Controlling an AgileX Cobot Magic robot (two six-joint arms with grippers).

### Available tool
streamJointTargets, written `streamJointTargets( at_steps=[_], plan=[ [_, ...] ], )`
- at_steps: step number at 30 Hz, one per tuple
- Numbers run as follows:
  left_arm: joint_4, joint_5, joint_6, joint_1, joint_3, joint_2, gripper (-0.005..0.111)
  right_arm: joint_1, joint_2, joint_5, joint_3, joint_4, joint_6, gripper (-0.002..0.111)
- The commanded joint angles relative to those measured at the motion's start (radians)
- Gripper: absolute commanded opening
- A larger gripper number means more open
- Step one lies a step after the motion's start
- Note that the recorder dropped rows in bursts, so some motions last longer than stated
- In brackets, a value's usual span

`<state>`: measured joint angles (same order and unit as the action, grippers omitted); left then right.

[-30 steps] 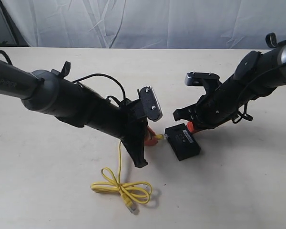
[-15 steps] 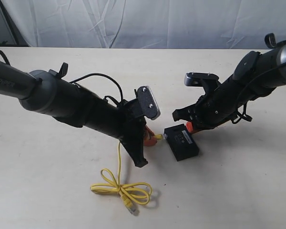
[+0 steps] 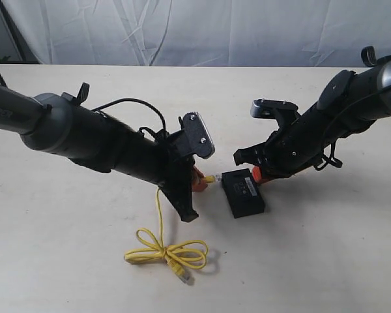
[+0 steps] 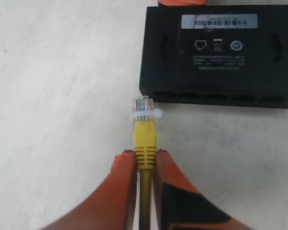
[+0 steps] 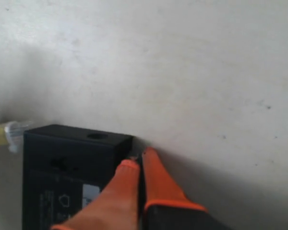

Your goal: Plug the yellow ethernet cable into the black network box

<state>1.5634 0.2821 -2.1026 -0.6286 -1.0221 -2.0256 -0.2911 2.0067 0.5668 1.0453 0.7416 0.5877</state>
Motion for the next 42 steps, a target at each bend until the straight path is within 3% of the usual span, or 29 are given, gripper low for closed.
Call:
streamJointTargets(
  at_steps=[1, 8, 42],
  plan=[
    [-0.018, -0.022, -0.023, 0.0, 0.026, 0.025, 0.0, -0.007, 0.004, 0.027, -0.002, 0.008, 0.001, -0.001],
    [-0.025, 0.066, -0.025, 0.0, 0.028, 0.025, 0.0, -0.007, 0.004, 0.027, -0.002, 0.008, -0.002, -0.001],
    [-0.007, 0.029, -0.025, 0.0, -0.008, -0.022, 0.0, -0.007, 0.004, 0.026, -0.002, 0.012, -0.004, -0.001]
  ],
)
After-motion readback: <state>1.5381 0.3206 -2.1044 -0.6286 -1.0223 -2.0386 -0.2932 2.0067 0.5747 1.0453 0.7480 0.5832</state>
